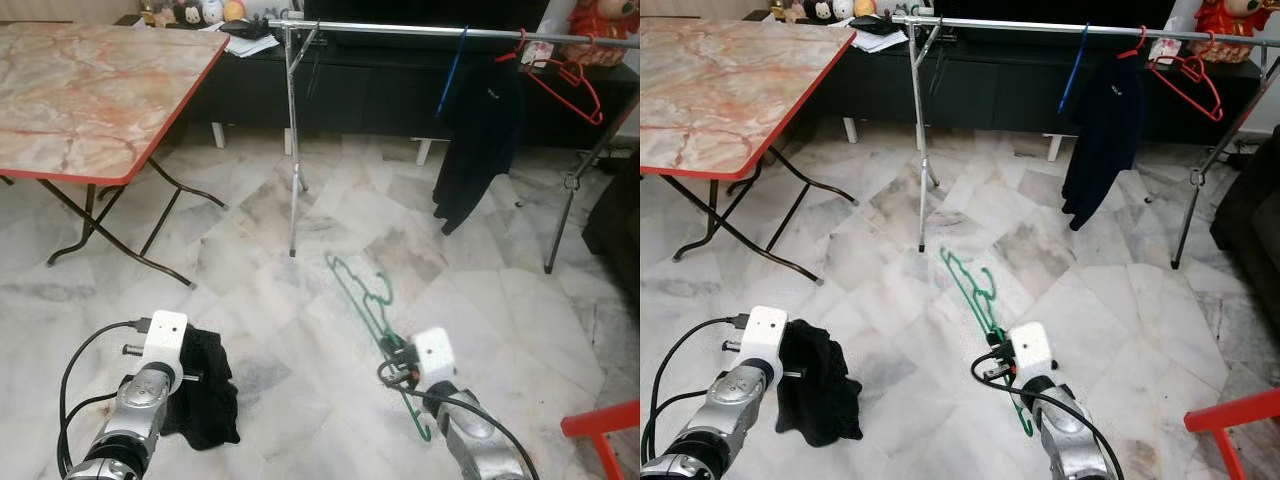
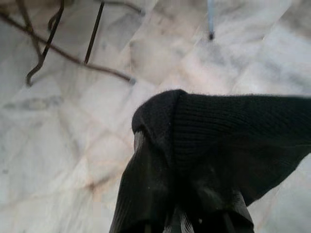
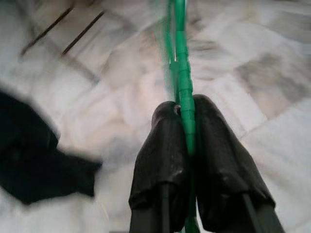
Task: Hang hanger
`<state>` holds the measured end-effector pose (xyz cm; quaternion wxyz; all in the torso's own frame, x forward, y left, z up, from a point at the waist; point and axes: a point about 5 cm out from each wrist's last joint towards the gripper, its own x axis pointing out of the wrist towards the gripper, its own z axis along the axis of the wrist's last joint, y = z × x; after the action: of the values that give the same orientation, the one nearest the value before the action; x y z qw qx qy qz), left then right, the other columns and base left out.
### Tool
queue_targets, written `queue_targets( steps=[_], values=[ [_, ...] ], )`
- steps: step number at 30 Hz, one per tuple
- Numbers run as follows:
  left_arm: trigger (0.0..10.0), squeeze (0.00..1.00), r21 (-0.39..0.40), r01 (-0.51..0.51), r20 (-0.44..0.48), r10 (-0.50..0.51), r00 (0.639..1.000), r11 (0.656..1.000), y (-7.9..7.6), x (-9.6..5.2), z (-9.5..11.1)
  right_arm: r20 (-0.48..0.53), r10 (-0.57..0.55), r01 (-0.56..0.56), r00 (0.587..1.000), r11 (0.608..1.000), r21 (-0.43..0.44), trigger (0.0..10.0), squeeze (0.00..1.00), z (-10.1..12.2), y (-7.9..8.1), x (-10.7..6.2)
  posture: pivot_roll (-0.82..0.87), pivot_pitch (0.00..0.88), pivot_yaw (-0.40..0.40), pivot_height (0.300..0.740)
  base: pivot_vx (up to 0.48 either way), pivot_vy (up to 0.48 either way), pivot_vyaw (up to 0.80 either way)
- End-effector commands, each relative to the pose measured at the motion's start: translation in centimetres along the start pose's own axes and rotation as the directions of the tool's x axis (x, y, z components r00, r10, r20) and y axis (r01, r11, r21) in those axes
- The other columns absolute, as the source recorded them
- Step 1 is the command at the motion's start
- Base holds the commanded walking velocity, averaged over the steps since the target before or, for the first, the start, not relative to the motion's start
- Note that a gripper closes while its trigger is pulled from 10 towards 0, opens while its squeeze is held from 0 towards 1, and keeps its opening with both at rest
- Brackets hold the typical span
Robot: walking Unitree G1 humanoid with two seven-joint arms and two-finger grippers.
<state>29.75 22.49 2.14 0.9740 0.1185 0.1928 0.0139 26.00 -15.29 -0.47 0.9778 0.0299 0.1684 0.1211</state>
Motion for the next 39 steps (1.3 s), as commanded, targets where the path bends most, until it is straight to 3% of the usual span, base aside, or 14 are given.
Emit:
queue_targets(
  steps=[1, 5, 7, 9, 23, 39],
  values=[
    [10.0, 0.00, -0.029, 0.021, 0.073, -0.018, 0.997, 0.999, -0.3, 0.1, 1.1, 0.022, -0.056, 0.055, 0.998, 0.998, 0.038, 10.0, 0.00, -0.1, 0.0, -0.1, -0.03, 0.000, 0.010, 0.740, 0.000, 0.000, 0.00],
    [10.0, 0.00, -0.065, 0.075, 0.136, -0.066, 0.989, 0.995, -0.9, -0.1, 1.6, 0.055, -0.156, 0.151, 0.986, 0.985, 0.085, 10.0, 0.00, -0.2, 0.2, 0.0, -0.03, 0.000, 0.020, 0.740, 0.000, 0.000, 0.00],
    [10.0, 0.00, -0.070, 0.080, 0.167, -0.068, 0.984, 0.994, -0.8, -0.3, 1.9, 0.049, -0.253, 0.243, 0.966, 0.957, 0.157, 10.0, 0.00, -0.5, -0.5, -0.2, -0.04, 0.000, 0.037, 0.740, 0.000, 0.000, 0.00],
    [10.0, 0.00, -0.067, 0.089, 0.181, -0.076, 0.981, 0.994, -0.8, -0.4, 1.9, 0.039, -0.273, 0.264, 0.961, 0.952, 0.156, 10.0, 0.00, -0.8, -0.6, -0.4, -0.05, 0.000, 0.042, 0.740, 0.000, 0.000, 0.00],
    [10.0, 0.00, -0.133, 0.155, 0.206, -0.125, 0.971, 0.979, -3.2, -0.2, 2.4, 0.055, -0.328, 0.318, 0.943, 0.938, 0.139, 10.0, 0.00, -1.0, -1.8, -1.0, -0.12, 0.000, 0.058, 0.740, 0.000, 0.000, 0.00],
    [10.0, 0.00, -0.120, 0.181, 0.217, -0.152, 0.964, 0.976, -4.0, -0.1, 2.8, 0.038, -0.312, 0.306, 0.949, 0.945, 0.116, 10.0, 0.00, -1.0, -1.8, -0.6, -0.11, 0.000, 0.043, 0.740, 0.000, 0.463, 0.00]
  ],
)
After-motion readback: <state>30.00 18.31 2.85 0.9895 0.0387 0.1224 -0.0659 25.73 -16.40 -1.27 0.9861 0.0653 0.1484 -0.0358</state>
